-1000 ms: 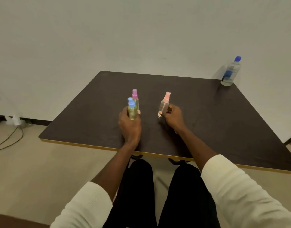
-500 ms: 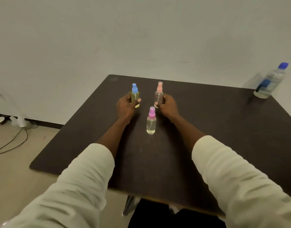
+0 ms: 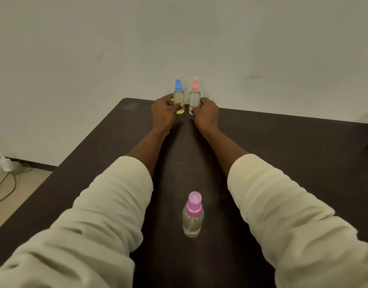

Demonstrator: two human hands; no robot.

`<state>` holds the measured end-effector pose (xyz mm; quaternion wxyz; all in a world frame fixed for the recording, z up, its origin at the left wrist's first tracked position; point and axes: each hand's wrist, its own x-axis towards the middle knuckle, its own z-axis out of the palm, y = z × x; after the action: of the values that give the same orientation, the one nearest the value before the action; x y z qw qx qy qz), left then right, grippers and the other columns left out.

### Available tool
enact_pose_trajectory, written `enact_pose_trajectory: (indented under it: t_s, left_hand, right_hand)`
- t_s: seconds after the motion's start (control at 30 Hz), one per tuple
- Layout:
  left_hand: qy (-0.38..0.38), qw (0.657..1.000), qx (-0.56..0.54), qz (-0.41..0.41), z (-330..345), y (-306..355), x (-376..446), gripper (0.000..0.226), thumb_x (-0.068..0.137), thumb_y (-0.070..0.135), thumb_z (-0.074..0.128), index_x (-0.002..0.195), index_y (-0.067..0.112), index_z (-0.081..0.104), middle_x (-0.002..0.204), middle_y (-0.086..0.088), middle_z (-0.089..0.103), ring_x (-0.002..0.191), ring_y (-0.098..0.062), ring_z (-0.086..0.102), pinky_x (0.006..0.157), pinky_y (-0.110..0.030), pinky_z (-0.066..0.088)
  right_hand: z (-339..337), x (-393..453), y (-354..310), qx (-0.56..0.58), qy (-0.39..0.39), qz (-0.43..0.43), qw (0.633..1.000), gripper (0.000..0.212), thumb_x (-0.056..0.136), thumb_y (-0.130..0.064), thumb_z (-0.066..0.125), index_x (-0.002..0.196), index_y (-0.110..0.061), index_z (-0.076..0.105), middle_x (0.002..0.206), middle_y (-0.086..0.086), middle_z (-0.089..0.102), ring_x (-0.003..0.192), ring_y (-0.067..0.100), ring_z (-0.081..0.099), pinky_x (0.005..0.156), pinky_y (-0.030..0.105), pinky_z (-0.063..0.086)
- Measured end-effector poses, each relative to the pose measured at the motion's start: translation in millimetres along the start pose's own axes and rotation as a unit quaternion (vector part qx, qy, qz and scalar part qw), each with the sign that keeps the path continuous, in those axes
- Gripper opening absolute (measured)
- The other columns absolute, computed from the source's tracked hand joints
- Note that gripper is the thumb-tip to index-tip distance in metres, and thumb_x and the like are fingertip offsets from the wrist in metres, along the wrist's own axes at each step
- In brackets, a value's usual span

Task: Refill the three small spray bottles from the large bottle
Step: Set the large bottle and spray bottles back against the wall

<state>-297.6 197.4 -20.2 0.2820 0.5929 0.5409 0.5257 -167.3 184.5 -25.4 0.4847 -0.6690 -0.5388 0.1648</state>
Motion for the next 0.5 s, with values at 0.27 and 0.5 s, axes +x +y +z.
enact_pose_trajectory:
  t_s: [0.27, 0.5]
  left_hand:
    - [-0.034, 0.998, 0.058, -0.013, 1, 11, -7, 0.030, 0.090, 0.022, 0.074, 0.118, 0.012, 0.069, 0.093, 0.002, 0.062, 0.090, -0.015, 0.058, 0.087, -0.029, 0.049]
    - [0.019, 0.995, -0.010, -0.101, -37, 30, -84, 0.013, 0.095, 0.011, 0.066, 0.108, 0.010, 0.066, 0.091, -0.001, 0.068, 0.082, -0.014, 0.065, 0.077, -0.029, 0.056]
  right_hand:
    - [-5, -5, 1, -0.039, -0.018, 0.027, 0.999, 0.028, 0.084, -0.029, 0.073, 0.087, -0.013, 0.050, 0.094, 0.005, 0.057, 0.082, 0.020, 0.052, 0.052, 0.018, 0.027]
    - [-44, -79, -7, -0.025, -0.055, 0.060, 0.996, 0.038, 0.085, -0.019, 0.071, 0.119, -0.010, 0.057, 0.117, 0.008, 0.059, 0.106, 0.020, 0.056, 0.097, 0.035, 0.047]
